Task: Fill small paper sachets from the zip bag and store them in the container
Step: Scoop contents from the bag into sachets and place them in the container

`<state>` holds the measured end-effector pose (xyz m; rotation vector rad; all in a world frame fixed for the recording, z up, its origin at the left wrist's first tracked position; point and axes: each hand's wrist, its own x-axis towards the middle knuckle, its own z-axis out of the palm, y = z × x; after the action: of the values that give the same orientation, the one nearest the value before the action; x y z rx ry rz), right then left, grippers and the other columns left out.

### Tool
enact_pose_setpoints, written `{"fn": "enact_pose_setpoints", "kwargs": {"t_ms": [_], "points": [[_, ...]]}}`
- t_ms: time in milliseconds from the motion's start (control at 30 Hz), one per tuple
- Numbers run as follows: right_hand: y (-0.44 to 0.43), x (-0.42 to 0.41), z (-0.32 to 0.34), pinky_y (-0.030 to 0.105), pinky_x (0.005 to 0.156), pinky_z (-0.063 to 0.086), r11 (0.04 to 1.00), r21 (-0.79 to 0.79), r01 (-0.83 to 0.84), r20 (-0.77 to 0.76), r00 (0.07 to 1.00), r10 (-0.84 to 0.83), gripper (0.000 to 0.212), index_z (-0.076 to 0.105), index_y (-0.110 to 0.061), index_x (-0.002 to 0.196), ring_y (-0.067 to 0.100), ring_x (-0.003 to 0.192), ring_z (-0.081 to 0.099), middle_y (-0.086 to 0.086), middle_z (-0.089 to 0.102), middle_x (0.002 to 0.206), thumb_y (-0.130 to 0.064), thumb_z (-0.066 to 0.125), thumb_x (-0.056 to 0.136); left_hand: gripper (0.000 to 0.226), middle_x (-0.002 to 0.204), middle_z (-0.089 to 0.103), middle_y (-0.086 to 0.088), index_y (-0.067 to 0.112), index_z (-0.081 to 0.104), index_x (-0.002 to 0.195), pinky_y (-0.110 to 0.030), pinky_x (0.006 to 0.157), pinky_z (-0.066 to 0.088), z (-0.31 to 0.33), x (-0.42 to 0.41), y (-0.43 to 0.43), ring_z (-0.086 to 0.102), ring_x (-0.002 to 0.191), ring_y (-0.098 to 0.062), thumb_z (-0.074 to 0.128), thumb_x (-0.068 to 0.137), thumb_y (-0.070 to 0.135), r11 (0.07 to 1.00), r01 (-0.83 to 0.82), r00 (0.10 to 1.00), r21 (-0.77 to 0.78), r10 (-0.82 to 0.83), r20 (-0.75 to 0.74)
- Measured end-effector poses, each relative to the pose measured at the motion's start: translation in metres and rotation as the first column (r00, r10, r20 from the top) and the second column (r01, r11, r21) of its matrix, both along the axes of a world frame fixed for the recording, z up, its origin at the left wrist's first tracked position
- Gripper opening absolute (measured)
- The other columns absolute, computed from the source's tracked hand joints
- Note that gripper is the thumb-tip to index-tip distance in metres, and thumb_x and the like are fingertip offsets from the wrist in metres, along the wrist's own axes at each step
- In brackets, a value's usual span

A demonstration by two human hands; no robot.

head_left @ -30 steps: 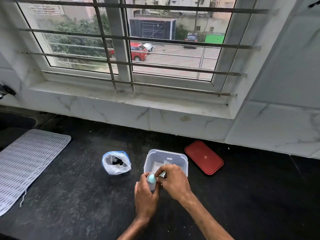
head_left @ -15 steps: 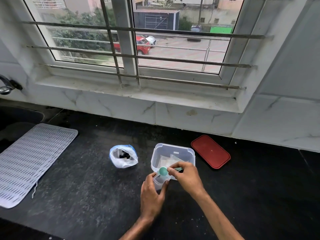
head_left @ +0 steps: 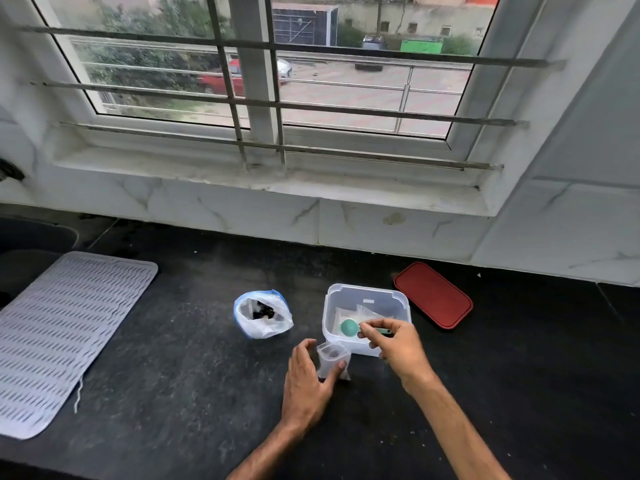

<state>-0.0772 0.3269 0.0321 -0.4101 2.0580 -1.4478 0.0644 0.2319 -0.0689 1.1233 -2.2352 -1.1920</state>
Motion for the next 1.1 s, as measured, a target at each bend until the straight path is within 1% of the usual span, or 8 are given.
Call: {"fn": "enact_pose_setpoints", "kwargs": {"t_ms": [100,233,367,533,667,867,967,1100], "points": [[-0.021,0.011,0.007,0.016,0.055,0.045,0.999,-0.019,-0.030,-0.013,0.999,0.030,0.005,0.077,-0.015,0.086,0.006,0.064,0.059,0.004,0.076,0.080,-0.018,0.073,0.085,0.075,0.126,0.046,0.014,0.029,0.040,0.128,-0.028,0.099,0.043,0.008,0.011,-0.023,0.046,0.116,-0.003,0.044,0.075,0.082,0.999,-0.035,0.998,0.028,0.036,-0.056],[-0.061,0.036,0.009,0.016,0.059,0.051,0.994,-0.015,-0.104,-0.107,0.989,0.102,0.007,0.077,-0.018,0.090,0.004,0.071,0.070,-0.005,0.076,0.079,-0.016,0.072,0.086,0.047,0.115,0.057,0.000,0.016,0.050,0.116,-0.035,0.090,0.046,0.019,0.018,-0.072,0.053,0.105,-0.017,0.067,0.084,0.046,0.929,-0.367,0.917,-0.048,0.353,-0.186],[-0.118,0.058,-0.007,0.017,0.075,0.055,0.969,0.143,-0.204,-0.303,0.922,0.239,0.011,0.078,-0.019,0.093,0.000,0.081,0.069,-0.009,0.076,0.088,-0.019,0.073,0.083,0.072,0.119,0.056,-0.025,-0.002,0.052,0.119,-0.047,0.100,0.039,0.010,0.015,-0.129,0.051,0.114,-0.042,0.082,0.071,0.042,0.759,-0.643,0.758,0.103,0.650,-0.052],[-0.172,0.071,-0.031,0.034,0.088,0.054,0.869,0.454,-0.198,-0.428,0.807,0.408,0.021,0.073,-0.017,0.105,0.023,0.099,0.068,0.005,0.074,0.105,-0.019,0.060,0.088,0.063,0.129,0.048,-0.022,0.000,0.062,0.117,-0.039,0.107,0.031,-0.008,0.009,-0.156,0.042,0.124,-0.039,0.075,0.078,0.047,0.778,-0.576,0.816,0.252,0.526,0.239],[-0.187,0.075,-0.048,0.039,0.082,0.053,0.780,0.597,-0.186,-0.442,0.736,0.513,0.026,0.070,-0.014,0.103,0.034,0.098,0.066,0.011,0.072,0.103,-0.013,0.048,0.089,0.035,0.117,0.059,-0.026,-0.006,0.065,0.106,-0.039,0.094,0.043,-0.013,0.018,-0.167,0.054,0.112,-0.040,0.066,0.085,0.022,0.819,-0.513,0.854,0.259,0.453,0.256],[-0.197,0.092,-0.065,0.039,0.072,0.049,0.741,0.654,-0.155,-0.476,0.677,0.561,0.021,0.062,-0.013,0.095,0.033,0.089,0.066,0.011,0.069,0.094,-0.015,0.041,0.091,0.023,0.105,0.065,-0.017,0.002,0.054,0.107,-0.034,0.077,0.045,-0.014,0.036,-0.179,0.062,0.099,-0.035,0.061,0.089,0.014,0.847,-0.391,0.920,0.361,0.347,0.182],[-0.204,0.099,-0.068,0.038,0.072,0.049,0.727,0.674,-0.128,-0.458,0.700,0.548,0.022,0.062,-0.009,0.094,0.033,0.090,0.066,0.011,0.068,0.096,-0.012,0.041,0.090,0.025,0.102,0.066,-0.013,0.008,0.052,0.102,-0.036,0.076,0.051,-0.019,0.039,-0.183,0.063,0.090,-0.029,0.064,0.081,0.004,0.815,-0.362,0.927,0.452,0.364,0.088],[-0.205,0.101,-0.071,0.036,0.072,0.051,0.796,0.602,-0.071,-0.388,0.844,0.369,0.021,0.068,-0.010,0.088,0.033,0.089,0.067,0.011,0.071,0.091,-0.011,0.047,0.083,0.027,0.096,0.069,-0.012,0.011,0.054,0.098,-0.045,0.080,0.058,-0.020,0.035,-0.187,0.068,0.089,-0.027,0.067,0.077,0.000,0.764,-0.283,0.925,0.579,0.378,-0.046]]}}
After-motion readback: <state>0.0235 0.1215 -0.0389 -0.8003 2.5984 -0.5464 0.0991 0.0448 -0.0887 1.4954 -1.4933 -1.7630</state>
